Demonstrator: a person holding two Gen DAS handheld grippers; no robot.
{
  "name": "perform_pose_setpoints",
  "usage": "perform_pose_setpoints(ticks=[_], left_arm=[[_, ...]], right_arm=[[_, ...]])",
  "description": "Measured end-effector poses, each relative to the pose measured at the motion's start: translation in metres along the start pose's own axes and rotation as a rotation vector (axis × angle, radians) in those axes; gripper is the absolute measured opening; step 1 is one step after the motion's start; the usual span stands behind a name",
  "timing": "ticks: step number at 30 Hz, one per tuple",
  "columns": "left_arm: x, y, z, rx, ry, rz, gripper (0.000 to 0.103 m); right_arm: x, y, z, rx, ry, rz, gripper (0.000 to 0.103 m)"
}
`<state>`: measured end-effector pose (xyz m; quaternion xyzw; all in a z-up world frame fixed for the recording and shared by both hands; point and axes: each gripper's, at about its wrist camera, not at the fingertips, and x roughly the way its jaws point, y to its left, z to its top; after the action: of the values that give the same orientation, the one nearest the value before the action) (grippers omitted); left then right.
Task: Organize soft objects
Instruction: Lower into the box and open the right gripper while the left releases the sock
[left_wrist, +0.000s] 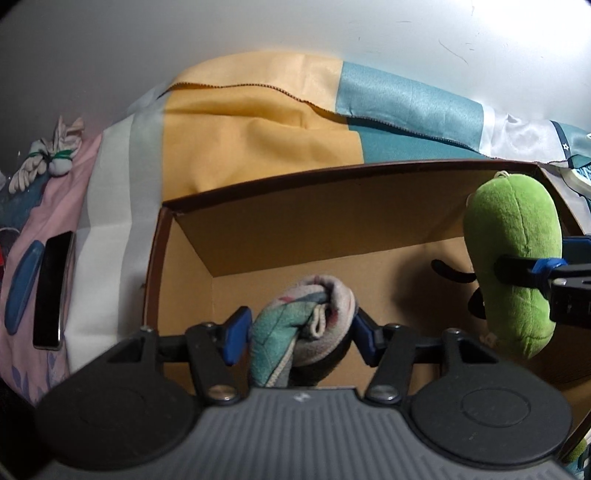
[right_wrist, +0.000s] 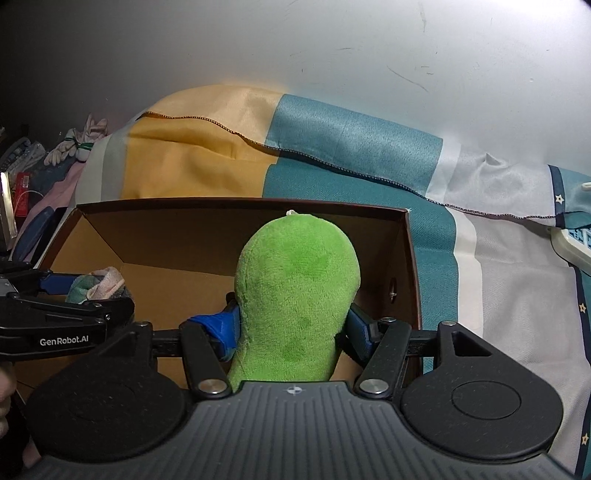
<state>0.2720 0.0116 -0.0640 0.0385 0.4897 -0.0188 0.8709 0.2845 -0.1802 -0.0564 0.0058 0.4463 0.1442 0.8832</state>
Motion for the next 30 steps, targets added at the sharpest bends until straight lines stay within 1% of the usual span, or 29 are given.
perform_pose_setpoints(ticks=[1, 2, 4, 7, 10, 12, 14, 18, 22, 30], left_arm=[[0.003, 0.000, 0.000, -0.003, 0.002, 0.002, 0.061], [0.005, 0.000, 0.000, -0.003, -0.002, 0.012, 0.066], [0.007, -0.002, 0.000, 0.001, -0.005, 0.027, 0.068], [0.008, -0.002, -0.001, -0.001, 0.000, 0.030, 0.069], [0.004, -0.001, -0.002, -0.006, -0.002, 0.039, 0.070], [-0.002, -0.002, -0.002, 0.000, -0.016, 0.047, 0.071], [-0.011, -0.002, -0.003, 0.008, -0.040, 0.055, 0.073], [-0.029, -0.003, -0.004, 0.013, -0.080, 0.064, 0.074], [-0.047, -0.004, -0.005, 0.015, -0.114, 0.077, 0.074], [-0.087, -0.006, -0.012, 0.017, -0.182, 0.088, 0.074]], right_arm=[[0.004, 0.001, -0.001, -0.006, 0.014, 0.015, 0.047], [0.007, 0.004, -0.002, -0.022, 0.024, 0.024, 0.047], [0.010, 0.010, -0.006, -0.071, 0.011, -0.005, 0.048], [0.013, 0.013, -0.008, -0.106, 0.015, -0.013, 0.048], [0.011, 0.010, -0.006, -0.088, 0.021, -0.016, 0.049], [0.009, 0.004, -0.004, -0.050, 0.026, -0.002, 0.050], [0.005, -0.003, -0.003, -0.017, 0.023, 0.018, 0.049], [-0.009, -0.006, -0.002, -0.017, -0.013, -0.005, 0.049], [-0.034, -0.013, -0.001, 0.019, -0.077, 0.003, 0.049], [-0.073, -0.015, -0.009, 0.089, -0.143, -0.005, 0.049]])
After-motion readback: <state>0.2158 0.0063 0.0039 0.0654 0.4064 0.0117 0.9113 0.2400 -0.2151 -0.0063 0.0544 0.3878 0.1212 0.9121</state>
